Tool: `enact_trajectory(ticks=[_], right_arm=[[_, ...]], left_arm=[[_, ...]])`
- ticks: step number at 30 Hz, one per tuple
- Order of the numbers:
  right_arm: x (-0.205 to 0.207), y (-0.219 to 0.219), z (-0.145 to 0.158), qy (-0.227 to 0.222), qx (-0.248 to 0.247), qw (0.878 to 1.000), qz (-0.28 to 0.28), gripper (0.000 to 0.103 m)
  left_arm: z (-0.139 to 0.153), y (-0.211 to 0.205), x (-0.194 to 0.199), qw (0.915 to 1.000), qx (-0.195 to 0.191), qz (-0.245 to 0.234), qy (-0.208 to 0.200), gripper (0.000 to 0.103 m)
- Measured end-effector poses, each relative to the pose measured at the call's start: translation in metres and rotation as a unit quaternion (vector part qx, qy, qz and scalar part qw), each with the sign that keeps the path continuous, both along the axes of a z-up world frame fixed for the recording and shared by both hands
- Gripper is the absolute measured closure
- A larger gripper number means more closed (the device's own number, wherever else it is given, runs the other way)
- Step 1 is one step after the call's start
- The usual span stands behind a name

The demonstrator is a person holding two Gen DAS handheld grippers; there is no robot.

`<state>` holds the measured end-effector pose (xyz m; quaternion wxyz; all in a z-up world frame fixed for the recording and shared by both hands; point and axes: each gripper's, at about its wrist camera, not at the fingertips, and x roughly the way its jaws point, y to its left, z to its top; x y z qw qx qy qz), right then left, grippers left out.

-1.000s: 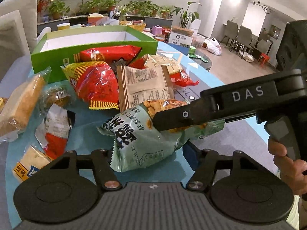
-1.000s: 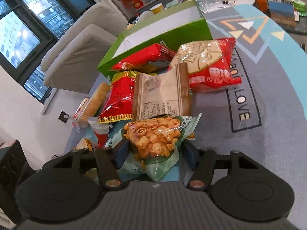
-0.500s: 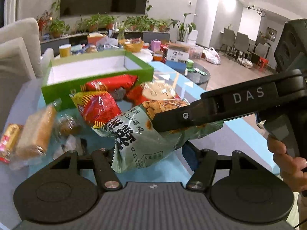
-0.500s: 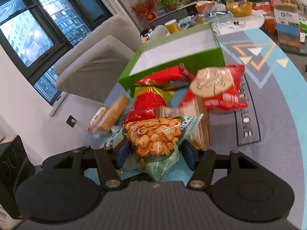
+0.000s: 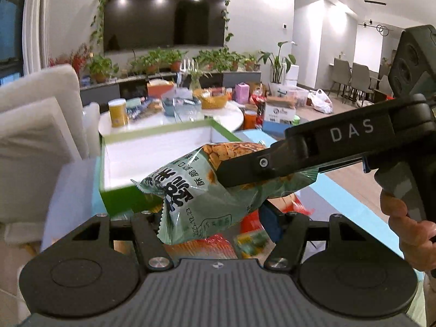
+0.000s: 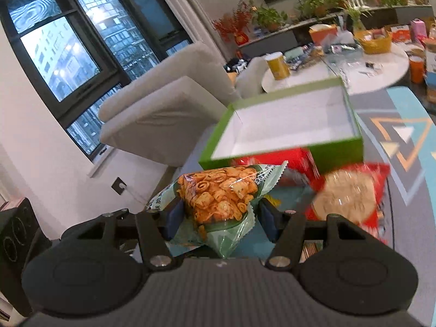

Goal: Organize snacks
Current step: 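Lift the green chip bag with the right gripper over the green box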

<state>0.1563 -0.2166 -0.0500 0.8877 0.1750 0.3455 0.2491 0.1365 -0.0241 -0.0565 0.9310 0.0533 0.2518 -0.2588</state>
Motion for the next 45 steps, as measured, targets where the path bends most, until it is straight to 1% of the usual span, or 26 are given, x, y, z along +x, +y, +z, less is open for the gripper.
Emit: enact_trajectory(ticks=[5, 11, 16, 20, 28, 35, 39, 45], right_arm=[[0.019, 0.004, 0.013, -0.026, 0.002, 1.0, 0.003, 0.006], [0.046, 0.005, 0.016, -0.037, 0.002, 0.999, 0.0, 0.006], [0.071, 0.009, 0.016, -0.04, -0.007, 0.999, 0.001, 0.006], [0.092, 0.013, 0.014, -0.036, -0.013, 0.999, 0.008, 0.006], [0.114, 0.015, 0.01, -0.033, -0.019, 0.999, 0.011, 0.006], [0.138, 0.016, 0.006, -0.025, -0.021, 0.999, 0.01, 0.006], [0.144, 0.015, 0.002, -0.016, -0.021, 1.0, 0.003, 0.006], [0.15, 0.015, 0.001, -0.019, -0.022, 1.0, -0.005, 0.006]], left_arm=[[0.011, 0.001, 0.025, 0.9998, 0.003, 0.0, -0.02, 0.042], [0.012, 0.002, 0.057, 0.9996, 0.003, 0.001, -0.028, 0.042], [0.008, 0.004, 0.086, 0.9998, -0.001, 0.007, -0.019, 0.042], [0.006, 0.01, 0.102, 0.9998, -0.01, 0.015, -0.009, 0.042], [0.001, 0.01, 0.135, 0.9996, -0.012, 0.024, 0.011, 0.042], [-0.004, 0.006, 0.158, 0.9994, -0.004, 0.025, 0.022, 0.042], [-0.006, 0.005, 0.17, 0.9993, -0.007, 0.023, 0.029, 0.042], [-0.006, 0.004, 0.177, 0.9991, -0.009, 0.029, 0.029, 0.042]])
